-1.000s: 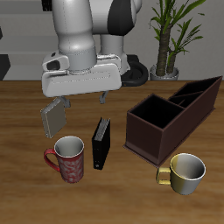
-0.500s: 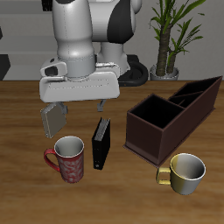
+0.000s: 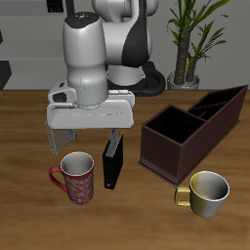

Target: Place the red mug into the left desk caddy's right compartment and place the yellow book into the left desk caddy's back compartment

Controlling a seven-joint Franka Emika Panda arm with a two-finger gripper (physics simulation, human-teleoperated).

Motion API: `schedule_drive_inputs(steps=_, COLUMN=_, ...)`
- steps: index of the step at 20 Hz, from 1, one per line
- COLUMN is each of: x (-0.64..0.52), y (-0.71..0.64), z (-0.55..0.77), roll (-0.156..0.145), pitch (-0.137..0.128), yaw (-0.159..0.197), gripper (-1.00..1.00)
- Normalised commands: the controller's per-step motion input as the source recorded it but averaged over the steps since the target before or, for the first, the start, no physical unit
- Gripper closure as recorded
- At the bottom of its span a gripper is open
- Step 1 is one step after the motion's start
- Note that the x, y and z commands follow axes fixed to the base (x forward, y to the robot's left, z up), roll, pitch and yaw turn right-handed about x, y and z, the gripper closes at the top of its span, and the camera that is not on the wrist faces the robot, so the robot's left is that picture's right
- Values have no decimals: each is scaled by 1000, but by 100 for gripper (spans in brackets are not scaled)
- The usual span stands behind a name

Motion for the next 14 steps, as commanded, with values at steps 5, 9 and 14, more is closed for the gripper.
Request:
schedule_drive_inputs(steps=5, x=40, y=40, z=-240, roll=0, pitch=9, yaw=-38, gripper=-100)
schedule_drive_inputs(steps=9, x=83, y=31, z=-342, roll=-12, pitch=28, yaw=-35, gripper=-100)
schedule_drive_inputs(steps=14, x=37, y=-60, z=-254, roll=-3, pitch=31, yaw=-7, gripper=-100)
